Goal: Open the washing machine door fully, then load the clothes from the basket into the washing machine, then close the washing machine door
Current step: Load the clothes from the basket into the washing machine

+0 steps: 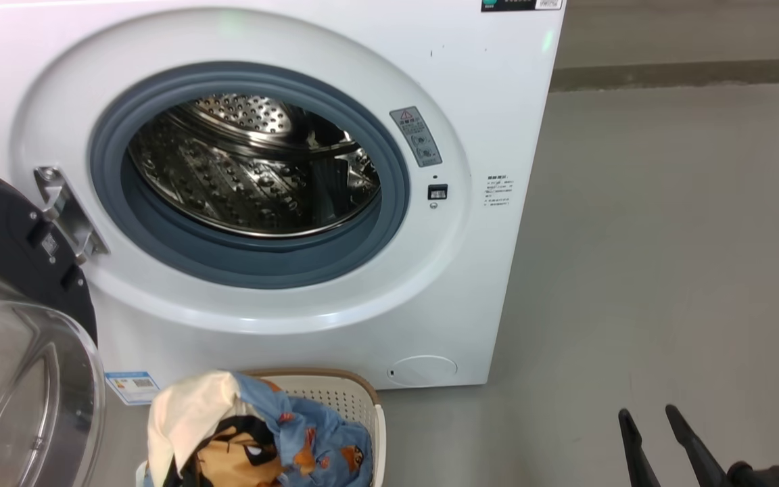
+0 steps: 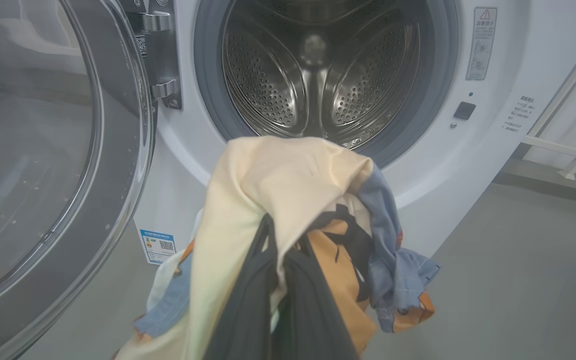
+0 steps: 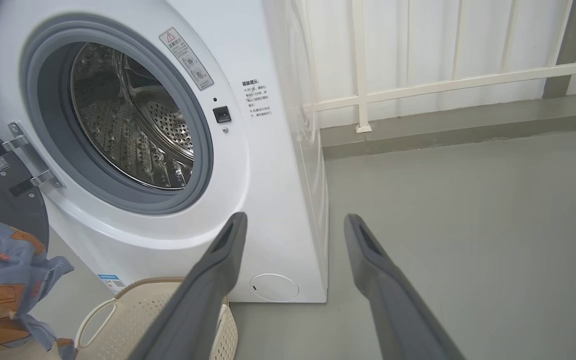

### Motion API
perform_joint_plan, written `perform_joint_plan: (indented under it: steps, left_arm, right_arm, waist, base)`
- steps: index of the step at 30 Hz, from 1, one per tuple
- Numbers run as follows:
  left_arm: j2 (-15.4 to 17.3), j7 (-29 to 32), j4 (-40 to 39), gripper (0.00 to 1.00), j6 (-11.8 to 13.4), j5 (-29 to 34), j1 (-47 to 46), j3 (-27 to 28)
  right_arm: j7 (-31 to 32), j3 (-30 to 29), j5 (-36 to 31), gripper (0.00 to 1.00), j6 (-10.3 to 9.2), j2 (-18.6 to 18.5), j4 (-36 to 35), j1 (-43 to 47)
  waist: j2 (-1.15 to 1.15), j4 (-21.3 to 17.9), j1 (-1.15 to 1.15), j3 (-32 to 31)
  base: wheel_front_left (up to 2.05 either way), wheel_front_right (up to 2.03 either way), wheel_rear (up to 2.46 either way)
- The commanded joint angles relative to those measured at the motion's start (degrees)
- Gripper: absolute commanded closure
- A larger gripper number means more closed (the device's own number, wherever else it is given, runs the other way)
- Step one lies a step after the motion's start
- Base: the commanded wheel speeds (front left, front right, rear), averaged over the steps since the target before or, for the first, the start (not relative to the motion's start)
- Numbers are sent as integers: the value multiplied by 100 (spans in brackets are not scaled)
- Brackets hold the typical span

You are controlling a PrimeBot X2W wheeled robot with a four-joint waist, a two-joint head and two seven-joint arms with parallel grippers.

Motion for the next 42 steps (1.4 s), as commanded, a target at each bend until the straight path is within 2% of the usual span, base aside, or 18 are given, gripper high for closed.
perform_joint_plan:
  steps: [1,15,25,33,42]
  left_arm:
    - [51,-78,-284,100,69,60,-18,209]
    - [51,-79,-507,100,100,126,205,158]
    - [51,-79,-587,100,82,59,-215,212]
    - [66,-79,-136,100,-108,170,-1174,428]
    - [210,-79,1076,100,-228,363,-2821,676]
  right_arm:
    - [-27,152,-96,0,9,-48,-176,7]
    - [-27,-103,-461,0,9,54,-106,168]
    - [-27,-203,-586,0,9,147,55,113]
    - [-27,-48,-500,0,9,212,52,-40]
    - [-27,66,-554,0,9,229,-5,-367]
  waist:
    - [0,15,0,-95]
    - [0,-121,0,-87]
    - [0,-330,0,163]
    - [0,-630,0,477]
    - [0,-924,0,950]
  base:
    - [0,0,0]
    - [0,0,0]
    - [0,0,0]
    - [0,0,0]
    - [0,0,0]
